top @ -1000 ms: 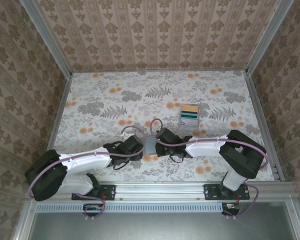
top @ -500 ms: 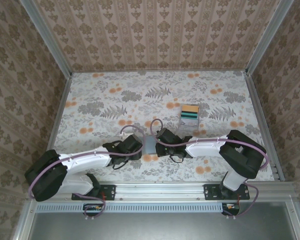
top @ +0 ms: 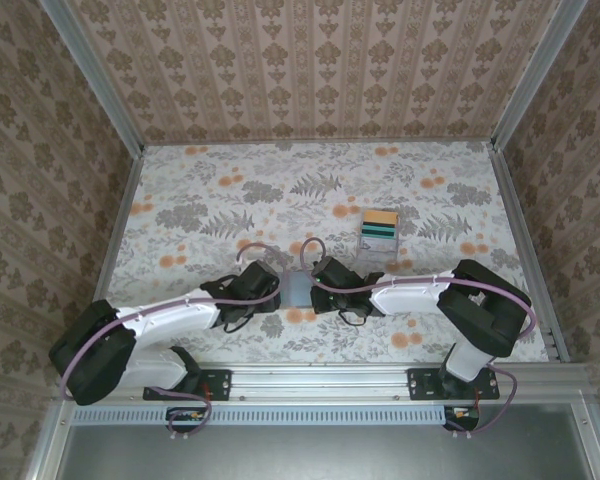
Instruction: Take the credit cards out of the card holder
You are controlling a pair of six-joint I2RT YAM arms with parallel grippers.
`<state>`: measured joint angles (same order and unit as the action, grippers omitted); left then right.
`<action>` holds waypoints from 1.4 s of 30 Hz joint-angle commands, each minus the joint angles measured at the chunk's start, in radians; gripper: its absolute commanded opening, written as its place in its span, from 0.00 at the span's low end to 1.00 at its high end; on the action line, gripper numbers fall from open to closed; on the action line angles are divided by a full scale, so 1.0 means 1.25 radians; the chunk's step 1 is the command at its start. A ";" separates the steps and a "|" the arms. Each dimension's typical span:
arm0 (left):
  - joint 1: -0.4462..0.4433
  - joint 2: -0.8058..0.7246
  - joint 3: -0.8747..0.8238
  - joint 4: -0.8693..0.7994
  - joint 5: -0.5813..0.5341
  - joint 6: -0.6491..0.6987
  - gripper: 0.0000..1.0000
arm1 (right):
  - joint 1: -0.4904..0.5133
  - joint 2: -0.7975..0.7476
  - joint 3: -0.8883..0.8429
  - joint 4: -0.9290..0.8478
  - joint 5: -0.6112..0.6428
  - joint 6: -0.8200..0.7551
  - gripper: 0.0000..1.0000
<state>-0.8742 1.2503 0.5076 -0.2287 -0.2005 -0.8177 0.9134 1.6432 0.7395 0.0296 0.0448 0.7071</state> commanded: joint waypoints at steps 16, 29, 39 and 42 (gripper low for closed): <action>0.016 0.061 0.026 0.065 0.075 0.026 0.52 | 0.009 0.029 -0.003 -0.008 0.002 0.009 0.12; 0.016 0.025 0.010 0.122 0.136 0.018 0.55 | 0.010 0.039 0.000 -0.006 0.001 0.010 0.12; 0.011 -0.025 0.013 0.131 0.157 0.027 0.62 | 0.011 0.048 0.001 -0.002 0.000 0.012 0.12; 0.008 -0.022 0.011 0.157 0.177 0.027 0.59 | 0.011 0.045 0.001 -0.003 0.003 0.013 0.12</action>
<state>-0.8566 1.2346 0.5198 -0.0780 -0.0208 -0.7921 0.9150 1.6573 0.7399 0.0566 0.0452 0.7113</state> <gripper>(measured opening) 0.596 0.123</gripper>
